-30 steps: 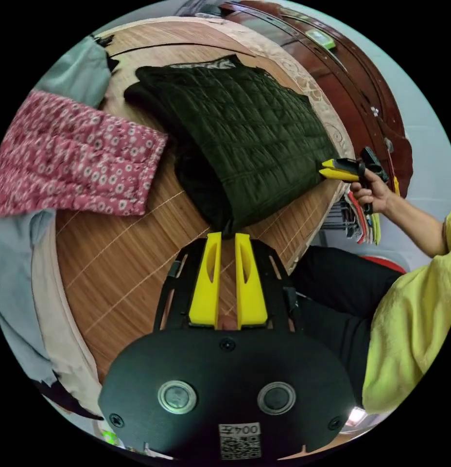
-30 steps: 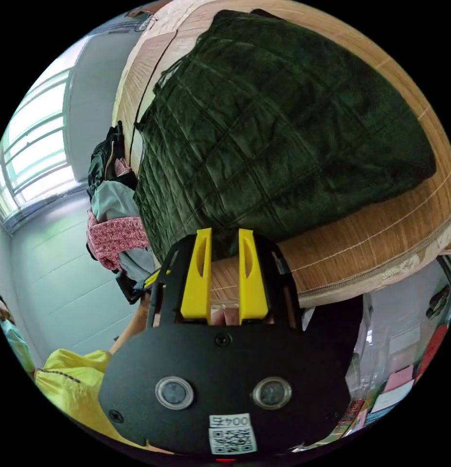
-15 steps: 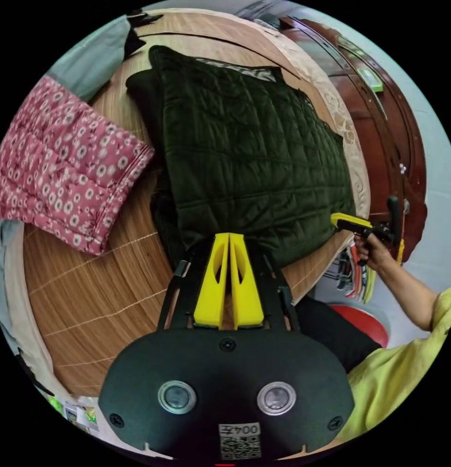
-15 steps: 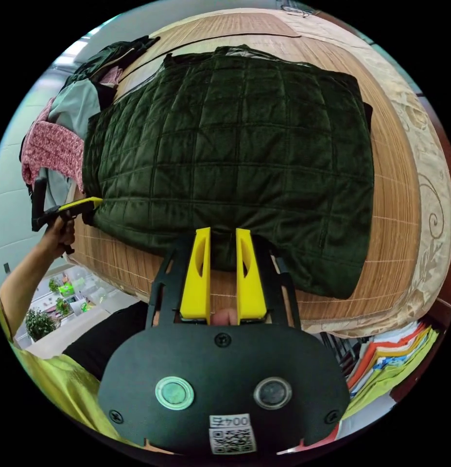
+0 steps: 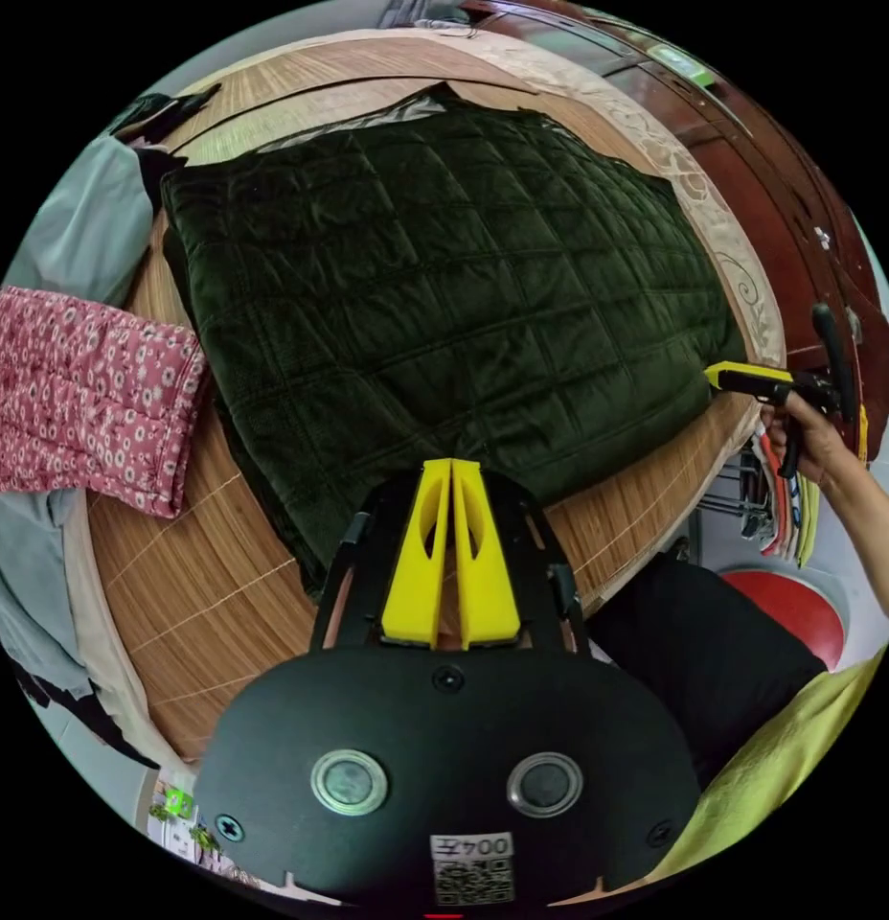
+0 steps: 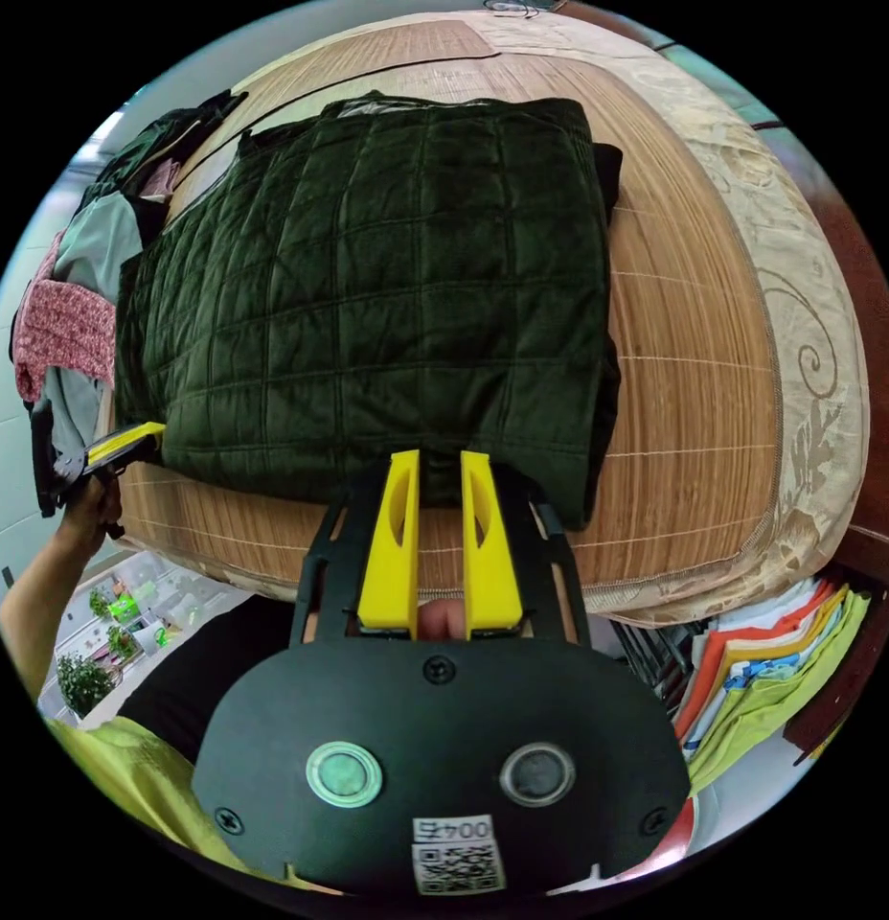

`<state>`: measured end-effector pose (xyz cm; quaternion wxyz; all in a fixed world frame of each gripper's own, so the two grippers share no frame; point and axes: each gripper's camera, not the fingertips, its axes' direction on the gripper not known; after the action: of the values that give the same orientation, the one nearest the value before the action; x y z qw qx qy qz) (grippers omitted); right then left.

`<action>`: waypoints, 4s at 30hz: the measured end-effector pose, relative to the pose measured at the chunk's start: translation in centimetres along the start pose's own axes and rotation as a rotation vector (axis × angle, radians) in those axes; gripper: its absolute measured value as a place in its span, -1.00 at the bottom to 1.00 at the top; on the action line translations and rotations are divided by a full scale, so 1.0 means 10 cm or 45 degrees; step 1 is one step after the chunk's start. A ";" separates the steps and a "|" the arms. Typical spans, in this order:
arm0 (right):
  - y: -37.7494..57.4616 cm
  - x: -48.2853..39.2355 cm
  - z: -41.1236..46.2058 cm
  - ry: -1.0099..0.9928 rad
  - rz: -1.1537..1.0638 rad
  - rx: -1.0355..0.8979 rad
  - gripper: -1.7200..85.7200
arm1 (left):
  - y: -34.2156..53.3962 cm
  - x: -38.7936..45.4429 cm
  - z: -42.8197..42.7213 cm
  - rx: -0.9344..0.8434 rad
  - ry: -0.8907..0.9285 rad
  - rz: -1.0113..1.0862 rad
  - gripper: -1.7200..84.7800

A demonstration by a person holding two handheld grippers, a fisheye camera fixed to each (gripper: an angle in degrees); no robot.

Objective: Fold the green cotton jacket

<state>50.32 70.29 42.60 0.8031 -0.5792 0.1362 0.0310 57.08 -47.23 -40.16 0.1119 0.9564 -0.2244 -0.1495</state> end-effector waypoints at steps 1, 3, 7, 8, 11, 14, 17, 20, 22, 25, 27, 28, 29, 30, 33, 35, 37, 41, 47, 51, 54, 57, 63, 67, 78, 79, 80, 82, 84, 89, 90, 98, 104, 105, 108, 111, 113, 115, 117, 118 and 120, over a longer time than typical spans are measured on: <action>0.03 -0.02 -0.01 0.014 -0.035 0.008 -0.79 | 0.00 0.01 -0.01 -0.016 0.002 -0.005 -0.96; 0.10 -0.03 -0.02 0.023 -0.070 0.037 -0.79 | 0.01 0.06 -0.04 -0.026 -0.015 0.017 -0.96; 0.26 0.11 -0.02 -0.065 -0.063 0.111 -0.81 | 0.05 0.16 -0.23 -0.025 -0.055 0.019 -0.96; 0.27 0.13 -0.02 -0.082 -0.054 0.116 -0.81 | 0.09 0.16 -0.33 0.033 -0.027 -0.026 -0.96; 0.28 0.27 -0.03 -0.162 -0.003 0.097 -0.82 | 0.22 0.14 -0.53 0.137 -0.020 -0.150 -0.96; 0.23 0.35 -0.17 -0.271 0.001 0.096 -0.79 | 0.26 0.16 -0.69 0.192 -0.038 -0.140 -0.95; 0.20 0.28 -0.47 -0.273 -0.106 0.274 -0.78 | 0.16 0.16 -0.78 0.196 -0.062 -0.077 -0.94; 0.05 0.26 -0.58 -0.285 -0.172 0.242 -0.76 | 0.07 0.08 -0.82 0.184 -0.114 -0.093 -0.94; -0.03 0.31 -0.62 -0.292 -0.155 0.221 -0.77 | 0.10 0.05 -0.90 0.250 -0.104 -0.118 -0.94; -0.10 0.39 -0.51 -0.222 -0.101 0.145 -0.78 | 0.12 0.03 -0.75 0.180 -0.105 -0.100 -0.95; -0.13 0.43 -0.33 -0.140 -0.088 0.062 -0.79 | 0.13 -0.05 -0.47 0.023 -0.157 -0.131 -0.95; -0.14 0.47 -0.20 -0.139 -0.088 0.007 -0.80 | 0.16 -0.14 -0.36 0.022 -0.100 -0.157 -0.95; -0.14 0.50 -0.18 -0.151 -0.072 0.016 -0.80 | 0.17 -0.27 -0.33 0.060 0.010 -0.251 -0.95; -0.13 0.57 -0.23 -0.198 -0.039 0.026 -0.81 | 0.17 -0.34 -0.33 0.058 0.071 -0.313 -0.95; 0.04 0.76 -0.50 -0.279 0.016 0.137 -0.73 | 0.16 -0.37 -0.46 0.112 0.119 -0.354 -0.96; 0.24 0.90 -0.61 -0.299 0.051 0.180 -0.70 | 0.17 -0.16 -0.65 0.162 0.018 -0.210 -0.96; 0.52 1.14 -0.63 -0.388 0.151 0.187 -0.69 | 0.18 0.03 -0.76 0.216 -0.006 -0.124 -0.96; 0.86 1.39 -0.56 -0.472 0.314 0.209 -0.70 | 0.05 0.64 -0.77 0.242 0.023 0.116 -0.95; 0.97 1.19 -0.53 -0.335 0.275 0.236 -0.70 | 0.08 0.91 -0.53 0.137 0.067 0.059 -0.94; 0.79 0.91 -0.52 -0.058 -0.113 0.122 -0.69 | 0.32 0.83 -0.48 0.016 -0.047 0.079 -0.90; 0.65 0.80 -0.52 0.050 -0.380 0.061 -0.68 | 0.44 0.69 -0.49 -0.096 -0.169 0.177 -0.87; 0.53 0.71 -0.48 0.153 -0.607 0.001 -0.70 | 0.40 0.58 -0.47 -0.203 -0.314 0.337 -0.84; 0.36 0.61 -0.35 0.222 -0.822 -0.124 -0.75 | 0.01 0.37 -0.38 -0.274 -0.325 0.429 -0.82; 0.28 0.62 -0.34 0.226 -0.798 -0.148 -0.80 | -0.10 0.43 -0.32 -0.263 -0.329 0.536 -0.82; 0.08 0.87 -0.22 0.024 -0.477 -0.214 -0.85 | -0.26 0.17 -0.22 -0.183 -0.070 0.333 -0.86; 0.11 0.88 -0.25 -0.012 -0.431 -0.198 -0.82 | -0.25 0.14 -0.24 -0.171 -0.031 0.288 -0.88; 0.13 0.89 -0.27 -0.020 -0.399 -0.186 -0.81 | -0.23 0.11 -0.28 -0.159 -0.007 0.246 -0.88; 0.28 0.93 -0.36 -0.005 -0.277 -0.167 -0.71 | -0.17 0.04 -0.30 -0.194 0.022 0.156 -0.88; 0.44 0.95 -0.44 -0.060 -0.197 -0.129 -0.70 | -0.07 -0.02 -0.35 -0.186 0.063 0.070 -0.88; 0.76 0.82 -0.70 -0.415 0.056 0.165 -0.84 | 0.08 0.17 -0.63 0.014 0.153 -0.120 -0.91; 0.76 0.74 -0.66 -0.448 0.102 0.199 -0.87 | 0.07 0.23 -0.64 0.032 0.153 -0.125 -0.91; 0.30 0.22 -0.14 -0.260 0.199 0.078 -0.97 | -0.78 1.30 -0.49 0.093 -0.006 0.088 -0.95; 0.28 -0.04 0.10 -0.076 0.103 0.102 -0.98 | -1.27 1.78 -0.14 -0.026 -0.105 0.077 -0.96; 0.32 -0.07 0.11 -0.056 0.075 0.136 -0.98 | -1.29 1.82 -0.10 -0.041 -0.122 0.075 -0.96; 0.41 -0.02 0.15 -0.115 0.092 0.207 -0.98 | -1.38 2.02 0.00 -0.078 -0.204 0.079 -0.96; 0.45 0.14 0.19 -0.250 0.121 0.237 -0.98 | -1.49 2.19 0.06 -0.112 -0.263 0.083 -0.96; 0.45 0.20 0.20 -0.295 0.127 0.233 -0.98 | -1.54 2.30 0.08 -0.121 -0.283 0.071 -0.96; 0.41 0.24 0.22 -0.328 0.223 0.199 -0.98 | -1.56 2.36 0.09 -0.118 -0.274 0.051 -0.96; 0.38 0.29 0.24 -0.366 0.326 0.171 -0.98 | -1.58 2.40 0.10 -0.113 -0.252 0.037 -0.96; 0.37 0.32 0.25 -0.383 0.330 0.160 -0.98 | -1.60 2.42 0.10 -0.111 -0.230 0.022 -0.96; 0.38 0.37 0.26 -0.411 0.334 0.163 -0.98 | -1.62 2.44 0.11 -0.106 -0.192 -0.013 -0.96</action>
<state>53.53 73.60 38.92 0.8387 -0.4919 0.0816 0.2189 84.00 -44.56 -51.44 0.1337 0.9381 -0.2209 -0.2308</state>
